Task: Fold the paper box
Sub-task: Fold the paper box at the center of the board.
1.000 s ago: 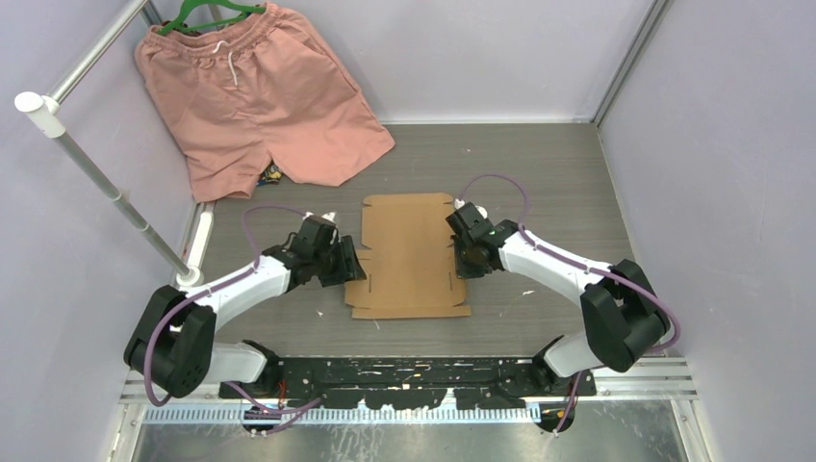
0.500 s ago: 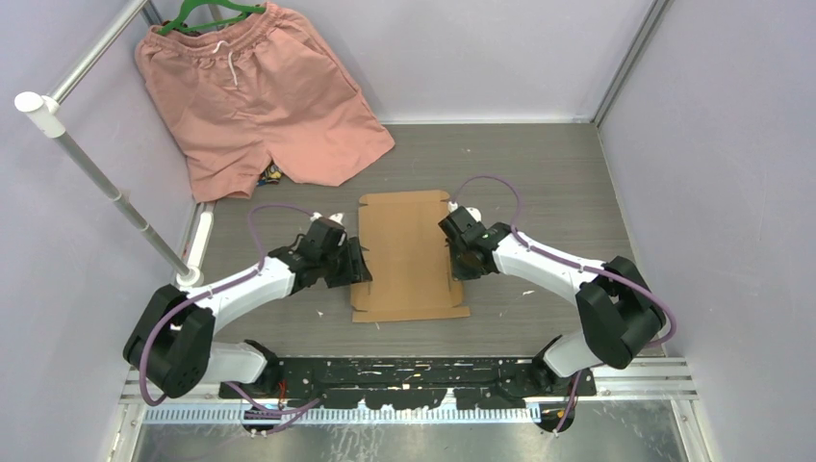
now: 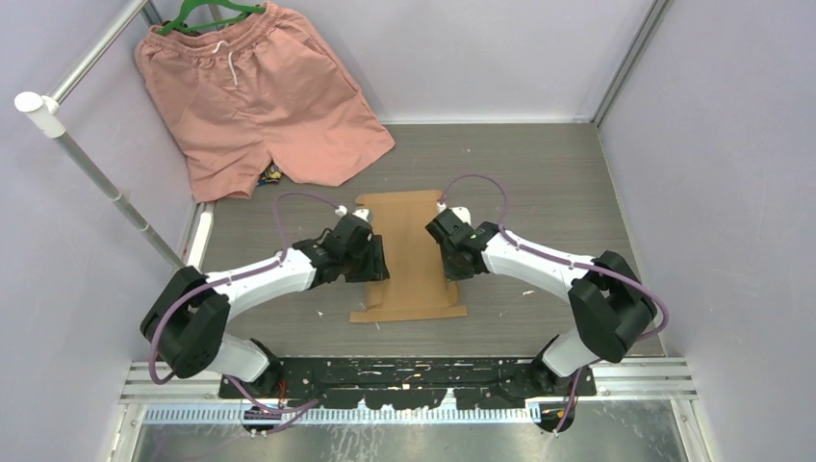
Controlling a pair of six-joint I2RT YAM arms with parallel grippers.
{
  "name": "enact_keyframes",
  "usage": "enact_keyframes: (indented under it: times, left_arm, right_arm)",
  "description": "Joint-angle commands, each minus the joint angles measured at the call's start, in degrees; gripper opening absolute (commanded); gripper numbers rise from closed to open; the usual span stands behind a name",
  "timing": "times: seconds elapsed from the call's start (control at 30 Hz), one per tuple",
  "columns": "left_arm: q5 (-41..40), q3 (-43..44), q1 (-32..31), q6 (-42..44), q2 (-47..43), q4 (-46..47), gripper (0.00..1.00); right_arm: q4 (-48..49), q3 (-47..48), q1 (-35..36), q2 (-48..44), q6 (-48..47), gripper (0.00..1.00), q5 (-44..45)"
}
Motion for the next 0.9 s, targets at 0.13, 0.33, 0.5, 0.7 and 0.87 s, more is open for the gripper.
enact_keyframes:
  times: [0.13,0.33,0.5,0.7,0.87]
  left_arm:
    - [-2.78,2.4,-2.43,-0.39,1.89,1.15,0.5]
    - [-2.43,1.97,-2.74,-0.72,2.89,2.08,0.49]
    - [-2.26,1.7,-2.97,-0.83,3.22,2.6,0.49]
    - [-2.0,1.2,-2.98,-0.85,3.19,3.3,0.49]
    - [-1.75,0.82,-2.98,-0.88,3.23,3.64,0.49]
  right_arm:
    - [-0.09,3.65,3.02,1.06,0.44,0.09,3.15]
    - [-3.7,7.65,5.63,4.69,-0.08,0.09,7.85]
    - [-6.74,11.51,8.45,8.61,-0.31,0.09,11.62]
    - [-10.2,15.74,11.02,13.07,0.61,0.09,15.62]
    - [-13.22,19.3,13.22,16.67,1.09,0.12,19.96]
